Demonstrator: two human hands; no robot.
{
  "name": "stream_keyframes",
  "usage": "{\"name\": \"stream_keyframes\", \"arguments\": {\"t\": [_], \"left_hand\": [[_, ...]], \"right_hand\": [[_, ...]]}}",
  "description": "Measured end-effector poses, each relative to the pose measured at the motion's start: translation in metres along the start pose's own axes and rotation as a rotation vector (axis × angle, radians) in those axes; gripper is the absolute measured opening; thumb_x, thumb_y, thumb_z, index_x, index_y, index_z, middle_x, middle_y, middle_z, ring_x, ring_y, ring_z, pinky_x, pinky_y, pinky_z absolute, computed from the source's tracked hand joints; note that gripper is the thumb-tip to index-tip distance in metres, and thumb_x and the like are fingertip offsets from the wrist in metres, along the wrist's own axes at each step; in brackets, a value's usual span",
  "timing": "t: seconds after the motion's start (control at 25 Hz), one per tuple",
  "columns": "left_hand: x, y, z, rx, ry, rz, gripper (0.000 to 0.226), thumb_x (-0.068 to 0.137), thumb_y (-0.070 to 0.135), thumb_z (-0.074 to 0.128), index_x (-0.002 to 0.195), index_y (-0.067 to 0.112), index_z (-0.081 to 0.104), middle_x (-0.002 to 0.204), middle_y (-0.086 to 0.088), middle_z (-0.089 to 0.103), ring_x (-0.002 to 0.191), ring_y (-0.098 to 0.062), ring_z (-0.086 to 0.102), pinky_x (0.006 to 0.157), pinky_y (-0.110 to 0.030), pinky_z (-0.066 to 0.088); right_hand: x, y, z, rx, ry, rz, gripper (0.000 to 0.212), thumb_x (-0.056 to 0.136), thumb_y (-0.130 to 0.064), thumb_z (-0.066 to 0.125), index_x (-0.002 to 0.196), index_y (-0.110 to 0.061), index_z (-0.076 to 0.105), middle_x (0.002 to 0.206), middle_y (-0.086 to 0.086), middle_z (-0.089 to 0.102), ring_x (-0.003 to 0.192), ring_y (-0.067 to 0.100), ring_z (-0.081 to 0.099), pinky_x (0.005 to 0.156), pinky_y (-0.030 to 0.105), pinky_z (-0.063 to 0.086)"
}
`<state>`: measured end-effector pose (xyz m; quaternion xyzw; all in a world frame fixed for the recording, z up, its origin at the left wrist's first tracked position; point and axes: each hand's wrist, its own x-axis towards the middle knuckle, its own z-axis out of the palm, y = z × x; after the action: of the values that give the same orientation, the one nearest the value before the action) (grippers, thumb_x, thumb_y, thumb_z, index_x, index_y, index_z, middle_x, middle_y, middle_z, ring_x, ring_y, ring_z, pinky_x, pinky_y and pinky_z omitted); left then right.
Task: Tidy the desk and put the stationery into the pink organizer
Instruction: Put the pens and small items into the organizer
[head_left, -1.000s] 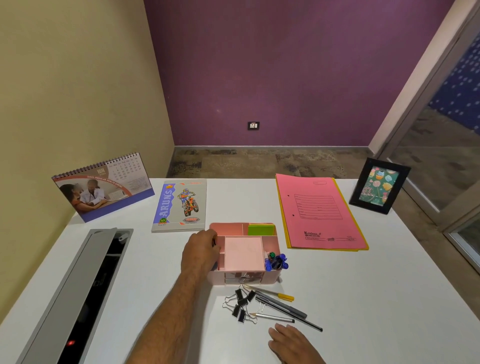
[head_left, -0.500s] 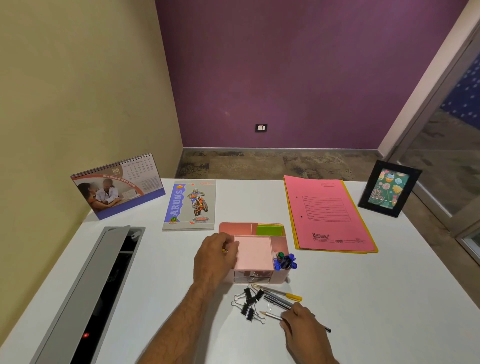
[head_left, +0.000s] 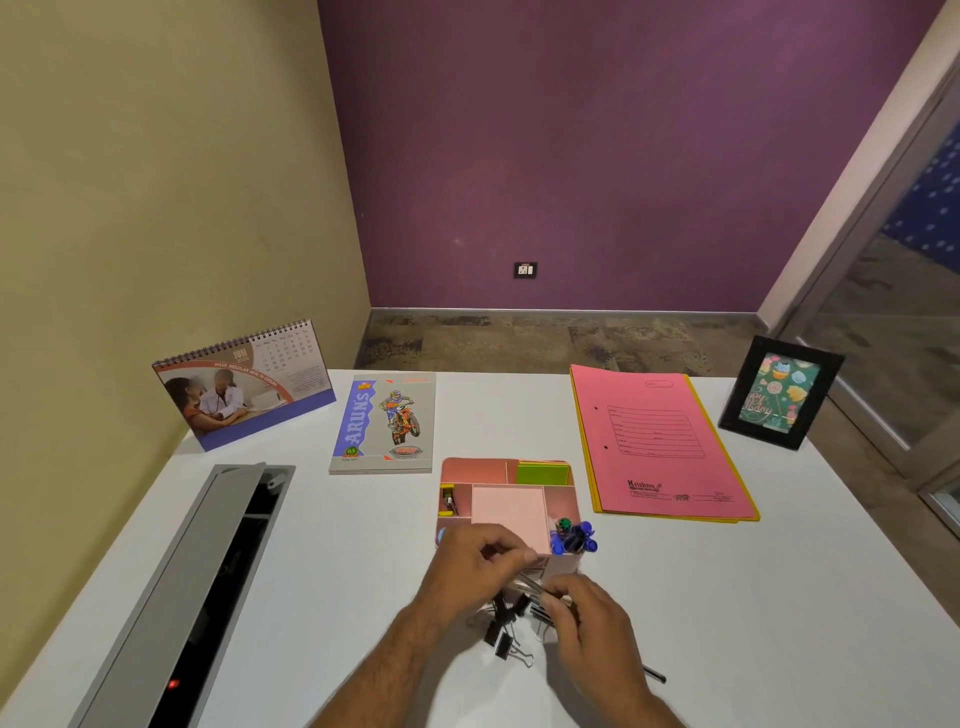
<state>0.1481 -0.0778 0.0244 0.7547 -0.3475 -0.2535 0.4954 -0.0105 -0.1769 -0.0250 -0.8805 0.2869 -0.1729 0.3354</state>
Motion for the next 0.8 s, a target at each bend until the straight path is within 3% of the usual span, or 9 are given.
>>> {"name": "stream_keyframes", "arguments": {"t": [0.2,0.36,0.48,0.64,0.8], "left_hand": [[-0.001,0.013,-0.008,-0.124,0.026,-0.085,0.021,0.073,0.007,0.085,0.075,0.026,0.076,0.068,0.003,0.071,0.057,-0.006,0.067,0.056,-0.016,0.053],[0.011,0.021,-0.025,-0.114,0.067,-0.031,0.024,0.074,0.004,0.083,0.071,0.026,0.077,0.067,0.001,0.074,0.061,-0.012,0.069,0.062,-0.023,0.056],[0.035,0.032,-0.053,-0.129,0.2,0.035,0.024,0.076,-0.002,0.08,0.072,0.021,0.075,0.063,-0.001,0.072,0.055,-0.012,0.066,0.058,-0.025,0.056],[0.066,0.032,-0.083,0.088,0.382,0.092,0.012,0.078,0.006,0.08,0.077,0.017,0.076,0.067,0.004,0.072,0.061,-0.011,0.068,0.065,-0.025,0.058],[0.076,0.02,-0.084,0.387,0.382,0.054,0.005,0.083,0.017,0.077,0.087,0.014,0.078,0.078,0.002,0.075,0.071,-0.013,0.068,0.073,-0.028,0.057]], "right_hand": [[0.012,-0.009,-0.004,0.126,0.059,0.046,0.033,0.091,-0.018,0.064,0.09,-0.049,0.054,0.086,-0.023,0.066,0.075,0.005,0.065,0.066,0.03,0.057],[0.005,-0.006,-0.01,0.126,0.005,0.118,0.033,0.084,-0.034,0.072,0.108,-0.048,0.057,0.094,-0.025,0.064,0.073,0.0,0.063,0.07,0.026,0.055],[-0.003,0.019,-0.01,-0.15,-0.128,0.156,0.045,0.083,-0.049,0.066,0.124,-0.036,0.055,0.109,-0.021,0.059,0.097,0.003,0.06,0.081,0.022,0.049],[-0.01,0.036,-0.014,-0.35,-0.319,0.221,0.035,0.082,-0.054,0.06,0.112,-0.037,0.057,0.102,-0.02,0.046,0.104,0.006,0.054,0.083,0.023,0.044],[-0.012,0.039,-0.013,-0.332,-0.315,0.278,0.018,0.083,-0.051,0.061,0.09,-0.039,0.05,0.099,-0.017,0.051,0.101,0.005,0.056,0.086,0.022,0.044]]}}
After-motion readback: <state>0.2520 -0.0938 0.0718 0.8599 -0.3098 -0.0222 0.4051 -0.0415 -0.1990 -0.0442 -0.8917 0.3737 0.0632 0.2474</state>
